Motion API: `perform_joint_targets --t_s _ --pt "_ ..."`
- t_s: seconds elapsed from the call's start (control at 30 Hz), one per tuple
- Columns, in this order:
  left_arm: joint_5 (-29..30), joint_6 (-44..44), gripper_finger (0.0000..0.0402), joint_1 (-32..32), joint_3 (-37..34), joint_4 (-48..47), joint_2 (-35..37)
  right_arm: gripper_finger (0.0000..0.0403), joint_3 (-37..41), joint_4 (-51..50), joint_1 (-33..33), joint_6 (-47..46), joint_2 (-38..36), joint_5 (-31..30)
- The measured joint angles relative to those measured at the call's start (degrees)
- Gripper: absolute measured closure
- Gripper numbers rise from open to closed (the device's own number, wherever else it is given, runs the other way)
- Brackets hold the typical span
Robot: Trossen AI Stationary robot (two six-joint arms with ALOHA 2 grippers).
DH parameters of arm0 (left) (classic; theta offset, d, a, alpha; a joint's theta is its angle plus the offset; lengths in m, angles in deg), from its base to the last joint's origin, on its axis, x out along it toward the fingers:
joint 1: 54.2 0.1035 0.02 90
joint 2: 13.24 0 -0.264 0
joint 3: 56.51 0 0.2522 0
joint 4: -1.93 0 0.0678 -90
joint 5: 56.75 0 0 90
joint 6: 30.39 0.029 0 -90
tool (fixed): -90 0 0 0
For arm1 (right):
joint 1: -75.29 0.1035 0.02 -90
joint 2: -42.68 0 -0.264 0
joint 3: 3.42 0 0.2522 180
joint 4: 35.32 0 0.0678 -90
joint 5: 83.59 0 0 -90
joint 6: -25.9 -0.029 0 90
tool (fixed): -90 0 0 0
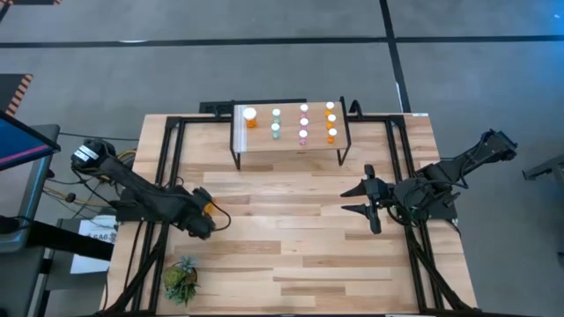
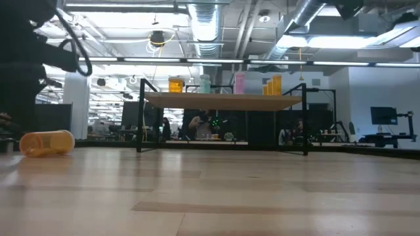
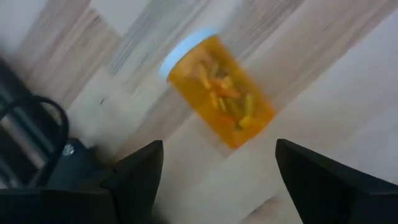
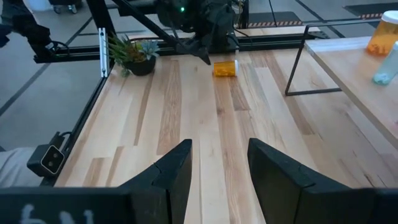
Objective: Pick and place medicine bottles onto shelf by color
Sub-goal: Put the large orange pill bottle on the shelf aligned with the other large orange pill bottle
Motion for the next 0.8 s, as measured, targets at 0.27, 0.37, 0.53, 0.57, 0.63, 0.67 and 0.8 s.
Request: perform_joint_targets --t_s 0.27,0.37,0.53,0.57,0.63,0.67,0.8 --pt "2.8 5.4 0.0104 1.3 -2.5 9.6 6.7 0.0226 0.0 0.0 0.0 -0.1 0.0 0.0" --pt "2.7 4.0 0.0104 1.6 -4.6 9.0 10.5 0.0226 0.0 0.0 0.0 -0.2 0.0 0.0" --pt "0.8 -1.1 0.0104 3.3 -10.5 11.2 17.2 0.0226 0.0 0.0 0.0 -0.2 0.0 0.0" --pt "0.4 -1.9 0.0104 3.7 -11.7 12.4 18.0 0.0226 0.0 0.0 0.0 -0.2 0.0 0.0" --pt "-0.3 -2.9 0.0104 4.6 -14.0 15.2 19.2 0.0226 0.0 0.0 0.0 -0.2 0.0 0.0" --pt "-0.2 -3.0 0.0104 5.0 -14.8 16.4 19.5 0.0226 0.0 0.0 0.0 -0.2 0.0 0.0" --pt "-0.2 -2.4 0.0104 6.8 -16.6 19.1 19.3 0.0226 0.0 0.1 0.0 -0.2 0.0 0.0"
